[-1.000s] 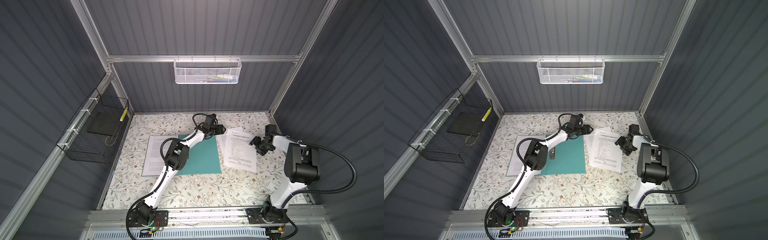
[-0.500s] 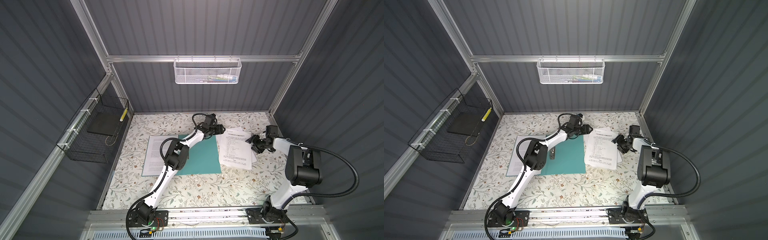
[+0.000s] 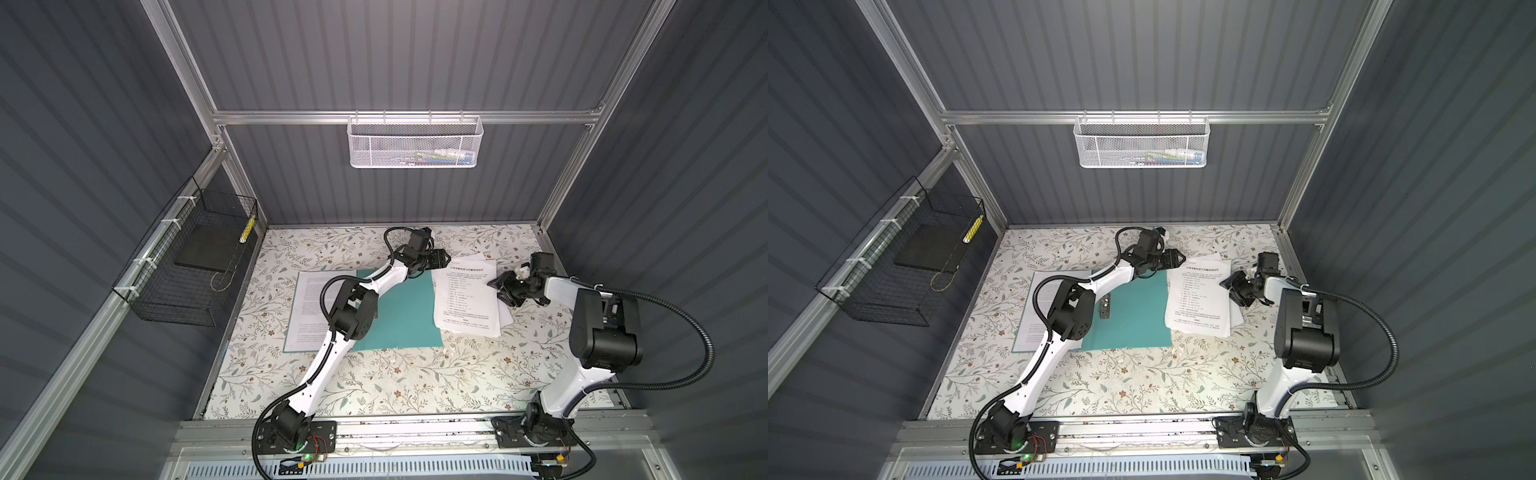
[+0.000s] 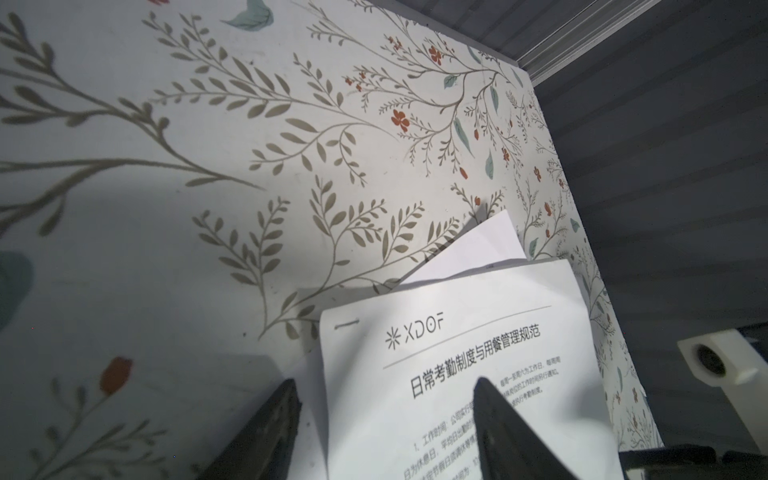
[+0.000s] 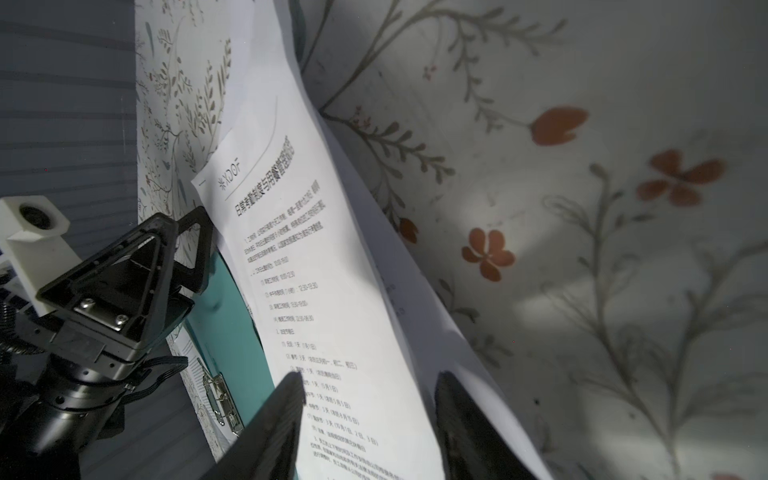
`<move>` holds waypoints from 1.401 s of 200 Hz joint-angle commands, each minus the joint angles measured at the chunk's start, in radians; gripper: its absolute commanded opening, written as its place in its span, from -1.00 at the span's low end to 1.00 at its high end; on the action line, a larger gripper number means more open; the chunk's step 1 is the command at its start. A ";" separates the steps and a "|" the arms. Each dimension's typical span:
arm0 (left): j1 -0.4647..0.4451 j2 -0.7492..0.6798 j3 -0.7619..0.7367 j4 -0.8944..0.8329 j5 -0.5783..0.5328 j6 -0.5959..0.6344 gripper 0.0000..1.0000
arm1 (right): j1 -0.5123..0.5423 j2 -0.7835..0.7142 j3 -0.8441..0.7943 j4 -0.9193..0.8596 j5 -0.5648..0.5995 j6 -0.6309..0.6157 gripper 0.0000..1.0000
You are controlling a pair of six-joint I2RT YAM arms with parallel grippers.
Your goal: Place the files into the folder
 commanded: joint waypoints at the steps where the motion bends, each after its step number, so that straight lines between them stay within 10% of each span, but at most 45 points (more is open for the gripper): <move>1: 0.005 -0.013 -0.035 -0.035 0.017 -0.005 0.35 | 0.003 0.018 -0.020 -0.033 0.011 -0.032 -0.01; 66: 0.013 -0.005 -0.047 -0.021 0.027 -0.020 0.34 | 0.003 0.009 -0.052 0.016 -0.066 -0.035 -0.31; 117: 0.024 -0.054 -0.082 -0.010 0.018 -0.019 0.33 | 0.020 -0.017 -0.042 0.018 -0.083 -0.024 -1.00; 191: 0.126 -0.293 -0.207 0.006 0.031 -0.026 0.33 | 0.086 -0.179 0.025 -0.012 -0.114 0.034 -1.00; 280: 0.214 -0.810 -0.736 0.036 -0.008 0.023 0.33 | 0.332 -0.233 0.168 0.123 -0.233 0.229 -1.00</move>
